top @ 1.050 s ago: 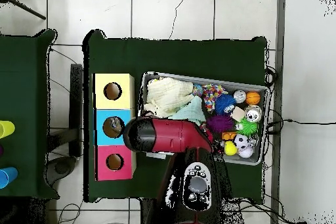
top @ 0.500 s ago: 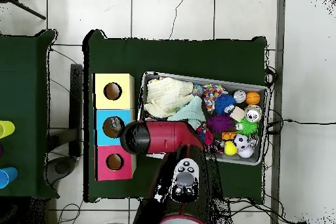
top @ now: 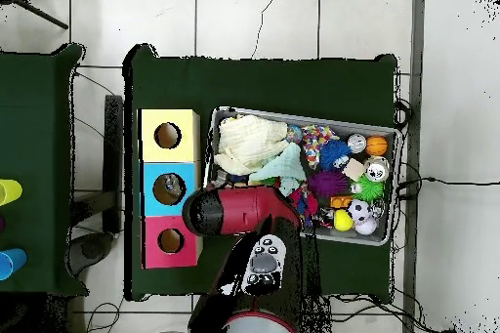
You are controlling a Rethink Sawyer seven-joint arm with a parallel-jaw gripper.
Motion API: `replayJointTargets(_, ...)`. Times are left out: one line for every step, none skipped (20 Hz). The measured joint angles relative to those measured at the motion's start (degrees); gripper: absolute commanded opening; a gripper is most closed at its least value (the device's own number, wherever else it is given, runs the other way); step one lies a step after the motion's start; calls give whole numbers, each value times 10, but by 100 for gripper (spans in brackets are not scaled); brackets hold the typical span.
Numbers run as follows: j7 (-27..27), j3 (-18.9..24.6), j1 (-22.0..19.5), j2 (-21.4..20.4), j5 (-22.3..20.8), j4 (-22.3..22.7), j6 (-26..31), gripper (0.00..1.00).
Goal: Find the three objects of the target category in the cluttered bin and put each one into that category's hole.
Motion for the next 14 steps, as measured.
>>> replayJointTargets(0,-6,3,5,0,0,0,100)
replayJointTargets(0,-7,3,7,0,0,0,100)
replayJointTargets(0,-8,3,8,0,0,0,100)
replayJointTargets(0,-10,3,10,0,0,0,100)
replayJointTargets(0,-11,3,12,0,0,0,100)
replayJointTargets(0,-12,3,14,0,0,0,100)
replayJointTargets(0,-13,3,15,0,0,0,100)
replayJointTargets(0,-14,3,16,0,0,0,100)
replayJointTargets(0,-14,2,18,0,0,0,100)
replayJointTargets(0,-13,2,20,0,0,-2,100)
replayJointTargets(0,-14,1,20,0,0,-2,100)
replayJointTargets(0,-12,-2,21,0,0,-5,100)
replayJointTargets(0,-10,-7,21,0,0,-8,100)
replayJointTargets(0,-8,-10,21,1,0,-10,100)
